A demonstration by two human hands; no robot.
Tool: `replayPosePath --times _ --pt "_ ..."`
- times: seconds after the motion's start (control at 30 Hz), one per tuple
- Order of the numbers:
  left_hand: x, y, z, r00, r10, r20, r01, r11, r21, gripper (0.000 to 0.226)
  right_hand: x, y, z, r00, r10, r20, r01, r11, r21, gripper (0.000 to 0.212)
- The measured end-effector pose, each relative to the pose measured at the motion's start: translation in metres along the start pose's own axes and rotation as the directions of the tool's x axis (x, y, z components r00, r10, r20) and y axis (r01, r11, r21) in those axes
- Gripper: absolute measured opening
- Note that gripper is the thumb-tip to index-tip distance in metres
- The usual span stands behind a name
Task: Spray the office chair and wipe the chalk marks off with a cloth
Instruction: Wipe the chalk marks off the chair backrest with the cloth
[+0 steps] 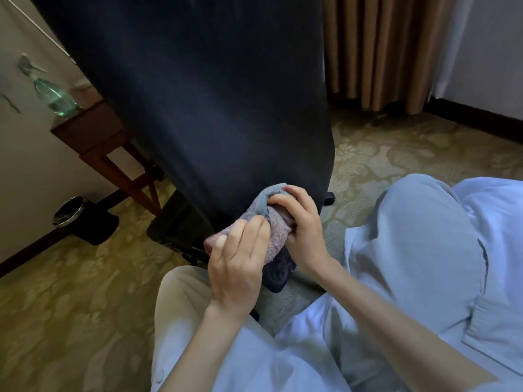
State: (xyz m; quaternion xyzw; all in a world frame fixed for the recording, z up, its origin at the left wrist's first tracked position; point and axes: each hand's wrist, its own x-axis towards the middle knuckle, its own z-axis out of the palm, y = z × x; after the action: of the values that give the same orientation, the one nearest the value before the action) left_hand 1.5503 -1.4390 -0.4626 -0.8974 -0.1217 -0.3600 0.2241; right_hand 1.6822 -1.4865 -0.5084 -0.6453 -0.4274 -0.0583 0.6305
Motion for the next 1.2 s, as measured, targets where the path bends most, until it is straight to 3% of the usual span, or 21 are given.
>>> replayPosePath --times 0.1,0.27,0.43,0.63,0.83,1.03,1.2 --pt "0.045 -0.014 -0.036 0.993 -0.054 -0.11 0.057 0.998 0.025 0.029 0.047 -0.046 -0.011 0.987 -0.139 -0.083 0.144 0.988 0.053 0.026" --pt "0.118 -0.046 -0.101 0.936 -0.06 -0.346 0.079 0.996 0.042 0.026 0.125 -0.128 -0.036 0.901 -0.383 -0.203 0.402 0.914 0.057 0.029" --pt "0.148 -0.062 -0.121 0.883 -0.024 -0.469 0.049 0.998 0.042 0.02 0.157 -0.16 -0.046 0.846 -0.477 -0.238 0.493 0.87 0.006 0.026" --pt "0.1 -0.049 -0.079 0.942 -0.028 -0.334 0.055 0.996 0.073 0.024 0.115 -0.106 -0.026 0.925 -0.361 -0.116 0.363 0.932 -0.01 0.028" --pt "0.038 -0.031 -0.022 0.987 0.061 -0.148 -0.043 0.992 0.119 0.023 0.051 -0.032 -0.005 0.983 -0.18 -0.025 0.178 0.983 -0.044 0.031" --pt "-0.006 -0.012 0.021 0.998 0.058 0.016 -0.058 0.996 0.061 0.025 0.005 0.02 0.01 0.997 -0.055 0.054 0.061 0.99 -0.131 0.034" --pt "-0.022 -0.007 0.027 0.994 0.027 0.102 -0.027 1.0 -0.003 0.023 -0.012 0.022 0.012 0.991 0.025 0.135 -0.004 0.988 -0.154 0.038"
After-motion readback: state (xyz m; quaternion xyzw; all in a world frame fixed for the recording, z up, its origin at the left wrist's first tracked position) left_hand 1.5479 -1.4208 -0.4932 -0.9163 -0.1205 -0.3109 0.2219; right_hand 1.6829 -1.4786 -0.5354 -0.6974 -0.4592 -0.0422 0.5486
